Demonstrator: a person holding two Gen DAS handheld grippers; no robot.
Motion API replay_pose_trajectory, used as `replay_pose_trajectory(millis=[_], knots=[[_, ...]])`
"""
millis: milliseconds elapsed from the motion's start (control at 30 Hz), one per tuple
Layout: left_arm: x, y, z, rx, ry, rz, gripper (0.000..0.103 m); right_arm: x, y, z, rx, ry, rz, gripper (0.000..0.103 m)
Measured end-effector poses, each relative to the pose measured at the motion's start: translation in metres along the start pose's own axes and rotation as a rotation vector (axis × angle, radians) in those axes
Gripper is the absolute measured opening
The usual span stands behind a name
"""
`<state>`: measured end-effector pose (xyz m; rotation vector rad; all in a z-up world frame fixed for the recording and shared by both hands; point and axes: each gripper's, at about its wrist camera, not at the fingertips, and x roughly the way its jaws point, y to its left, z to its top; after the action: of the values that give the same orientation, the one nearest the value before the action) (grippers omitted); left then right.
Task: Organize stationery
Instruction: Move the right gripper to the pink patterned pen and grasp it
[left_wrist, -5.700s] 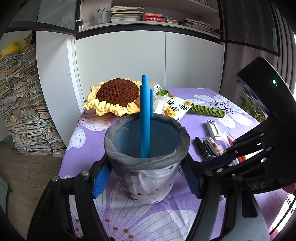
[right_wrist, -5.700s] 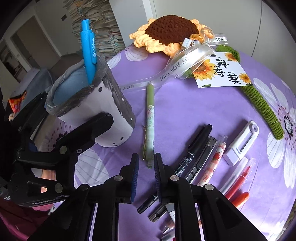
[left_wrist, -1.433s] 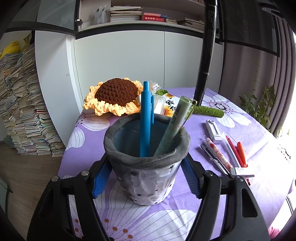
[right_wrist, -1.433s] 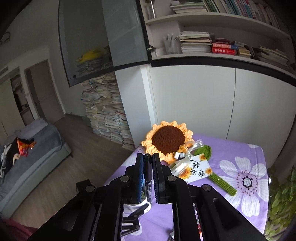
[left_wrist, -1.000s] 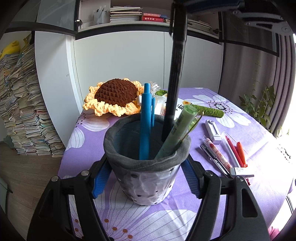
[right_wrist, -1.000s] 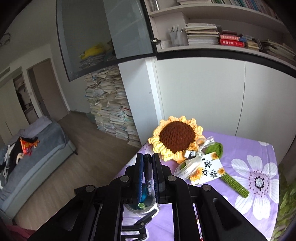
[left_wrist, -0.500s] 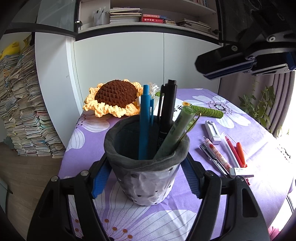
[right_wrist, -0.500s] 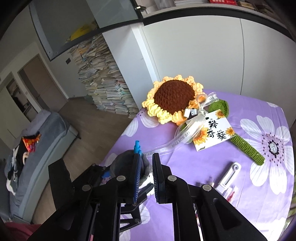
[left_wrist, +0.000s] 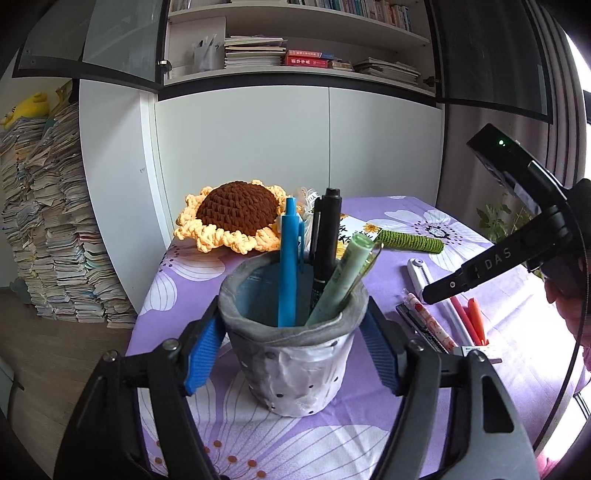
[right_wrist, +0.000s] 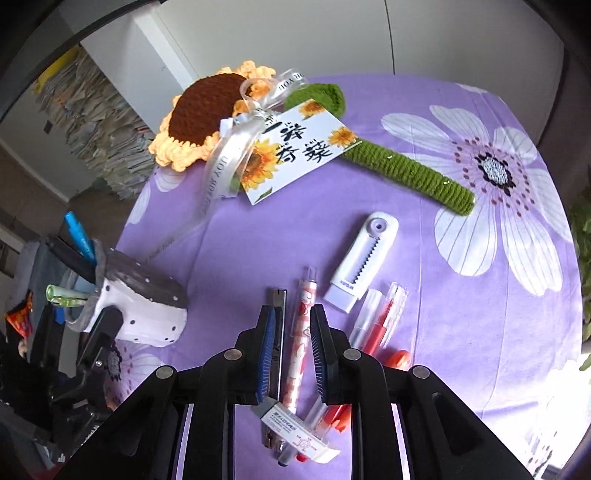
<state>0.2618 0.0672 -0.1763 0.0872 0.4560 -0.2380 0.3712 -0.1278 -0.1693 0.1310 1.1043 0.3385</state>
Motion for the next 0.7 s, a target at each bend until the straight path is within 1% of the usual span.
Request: replay_pose_trajectory(millis=[100, 267, 533, 667, 700], knots=[[0.001, 0.001, 0.001, -0.001, 0.002, -0.005, 0.07, 0.009, -0.005, 0.001, 0.018, 0.019, -0.011, 0.019], [0.001, 0.001, 0.001, -0.001, 0.002, -0.006, 0.07, 0.017, -0.005, 0.003, 0.038, 0.032, 0.003, 0.019], [0.001, 0.001, 0.001, -0.001, 0.002, -0.006, 0.07, 0.03, 0.0, 0.01, 0.011, 0.048, -0.025, 0.019], [0.001, 0.001, 0.001, -0.001, 0.002, -0.006, 0.07, 0.032, 0.003, 0.014, -0.018, 0.038, -0.04, 0.019], [0.001, 0.001, 0.001, -0.001, 0.002, -0.006, 0.07, 0.032, 0.004, 0.014, -0.027, 0.039, -0.037, 0.017]])
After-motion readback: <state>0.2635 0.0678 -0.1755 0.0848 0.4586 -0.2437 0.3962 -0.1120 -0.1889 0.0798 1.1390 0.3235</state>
